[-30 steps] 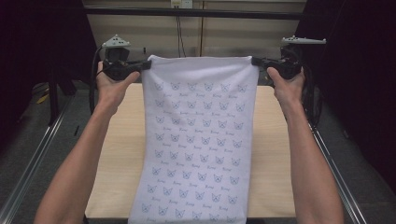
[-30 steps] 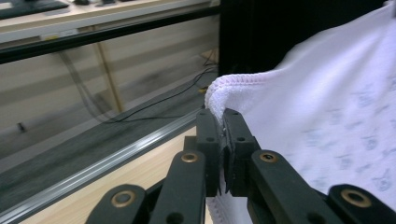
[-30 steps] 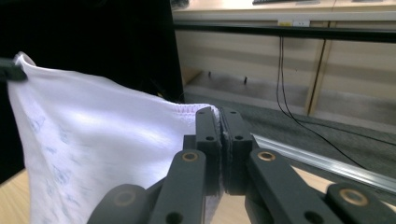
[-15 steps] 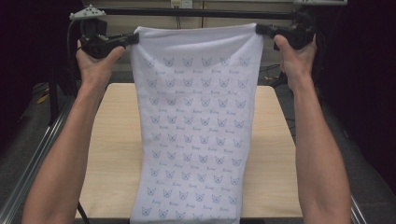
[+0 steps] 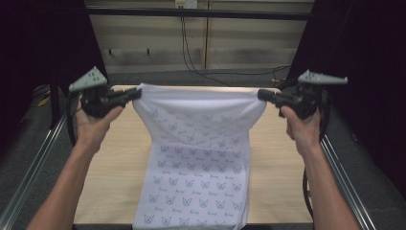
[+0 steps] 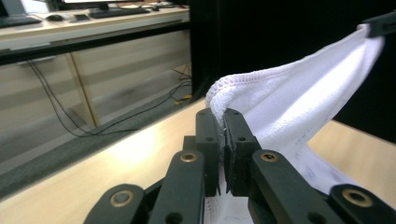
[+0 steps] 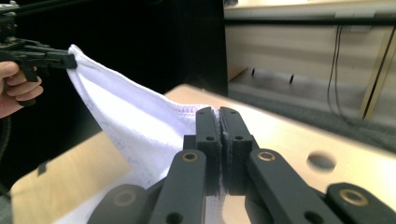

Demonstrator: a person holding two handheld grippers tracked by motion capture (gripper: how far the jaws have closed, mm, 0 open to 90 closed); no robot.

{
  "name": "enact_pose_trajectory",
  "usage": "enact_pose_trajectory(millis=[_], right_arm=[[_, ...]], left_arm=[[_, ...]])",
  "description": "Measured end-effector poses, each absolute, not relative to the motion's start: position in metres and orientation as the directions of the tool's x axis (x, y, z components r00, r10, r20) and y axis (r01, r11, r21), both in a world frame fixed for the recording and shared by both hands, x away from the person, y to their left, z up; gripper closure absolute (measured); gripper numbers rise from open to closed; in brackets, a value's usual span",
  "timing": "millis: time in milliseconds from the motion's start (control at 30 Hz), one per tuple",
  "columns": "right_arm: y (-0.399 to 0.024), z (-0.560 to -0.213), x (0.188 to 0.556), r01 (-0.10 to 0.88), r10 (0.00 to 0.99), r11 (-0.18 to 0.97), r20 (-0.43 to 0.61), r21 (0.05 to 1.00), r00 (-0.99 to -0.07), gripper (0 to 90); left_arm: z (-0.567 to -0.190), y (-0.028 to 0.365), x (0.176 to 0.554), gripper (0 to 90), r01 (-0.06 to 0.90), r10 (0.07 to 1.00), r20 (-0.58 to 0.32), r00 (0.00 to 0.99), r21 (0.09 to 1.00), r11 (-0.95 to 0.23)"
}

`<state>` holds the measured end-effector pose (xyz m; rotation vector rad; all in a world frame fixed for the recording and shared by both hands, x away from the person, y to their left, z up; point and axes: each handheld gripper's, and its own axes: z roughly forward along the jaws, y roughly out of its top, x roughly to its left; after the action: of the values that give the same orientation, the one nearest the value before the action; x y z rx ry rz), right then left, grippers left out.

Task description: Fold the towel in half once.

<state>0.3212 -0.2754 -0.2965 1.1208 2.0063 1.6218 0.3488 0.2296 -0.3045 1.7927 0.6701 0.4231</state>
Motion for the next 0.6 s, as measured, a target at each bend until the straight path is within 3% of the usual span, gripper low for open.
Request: enact_pose_trajectory(millis=[333, 600], right_arm=[[-0.26, -0.374, 0.251, 0.49, 0.721, 0.185, 0.221, 0.852, -0.657, 86.8], [-0.241, -0.442, 0.229, 0.638, 0.721, 0.28, 0.282, 0.717, -0.633, 86.8]], left_arm=[[-0.384, 0.246, 0.275, 85.9, 0.352, 0.611, -0.1, 0.785, 0.884, -0.308], [-0.452, 0.249, 0.254, 85.9, 0.5, 0.624, -0.193, 0.757, 0.786, -0.363]])
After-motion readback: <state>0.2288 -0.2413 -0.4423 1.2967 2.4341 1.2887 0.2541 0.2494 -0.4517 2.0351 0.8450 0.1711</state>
